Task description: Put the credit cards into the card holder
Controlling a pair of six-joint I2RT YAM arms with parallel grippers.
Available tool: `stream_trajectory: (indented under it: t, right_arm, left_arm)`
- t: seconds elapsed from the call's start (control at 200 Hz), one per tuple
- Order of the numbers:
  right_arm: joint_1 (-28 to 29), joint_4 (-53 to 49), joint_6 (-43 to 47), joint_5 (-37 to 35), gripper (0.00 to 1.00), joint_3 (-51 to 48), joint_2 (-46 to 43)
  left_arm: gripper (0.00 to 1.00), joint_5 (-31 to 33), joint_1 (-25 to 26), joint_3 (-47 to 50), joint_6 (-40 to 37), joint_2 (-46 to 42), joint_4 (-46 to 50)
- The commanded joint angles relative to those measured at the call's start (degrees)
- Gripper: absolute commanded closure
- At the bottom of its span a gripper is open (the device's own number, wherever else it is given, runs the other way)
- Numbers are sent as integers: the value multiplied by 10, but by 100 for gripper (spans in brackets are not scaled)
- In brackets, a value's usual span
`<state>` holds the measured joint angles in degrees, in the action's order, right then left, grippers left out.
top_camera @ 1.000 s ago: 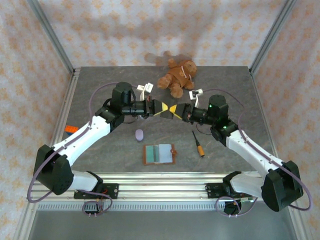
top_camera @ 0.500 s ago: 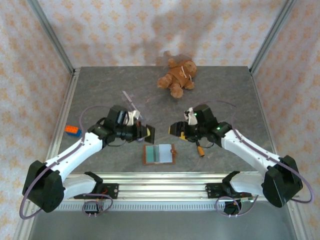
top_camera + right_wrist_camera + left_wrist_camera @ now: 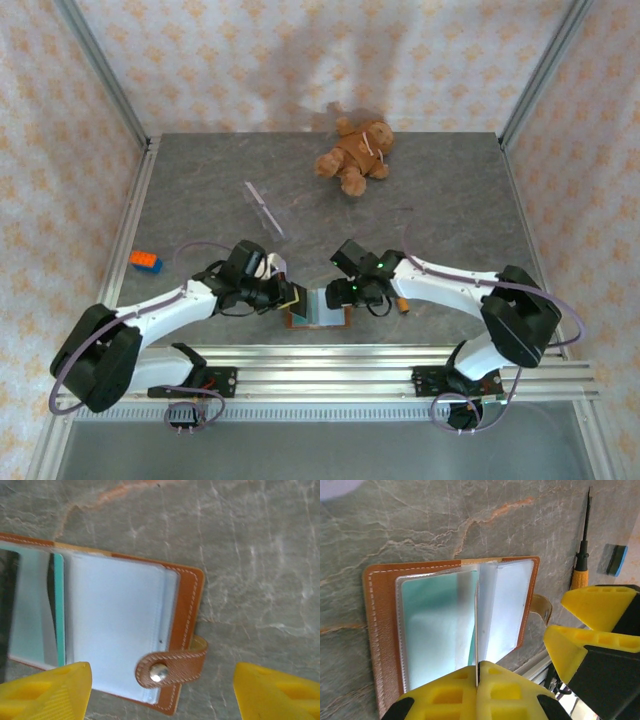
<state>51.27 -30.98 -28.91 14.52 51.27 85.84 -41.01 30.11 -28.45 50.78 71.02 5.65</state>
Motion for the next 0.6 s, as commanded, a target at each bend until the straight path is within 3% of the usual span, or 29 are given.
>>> stream_trajectory:
  t: [0.0, 0.115, 0.195, 0.33, 0.441, 0.591]
  right_arm:
    - [1, 10, -8, -49, 27, 13, 5]
    - [2, 9, -7, -59, 45, 4, 10]
    - [2, 7, -3, -68, 50, -4, 5]
    - [2, 21, -5, -58, 74, -16, 0]
    - [1, 28, -7, -48, 88, -23, 2]
    - [2, 39, -5, -45, 93, -35, -1]
  left_arm:
    - [100, 7, 9, -6, 10, 3, -51]
    - [100, 15, 8, -8, 8, 14, -66]
    - [100, 9, 10, -7, 11, 27, -81]
    - [100, 11, 10, 5, 14, 46, -90]
    - [100, 3, 12, 16, 26, 54, -115]
    - [100, -7, 21, 29, 35, 53, -134]
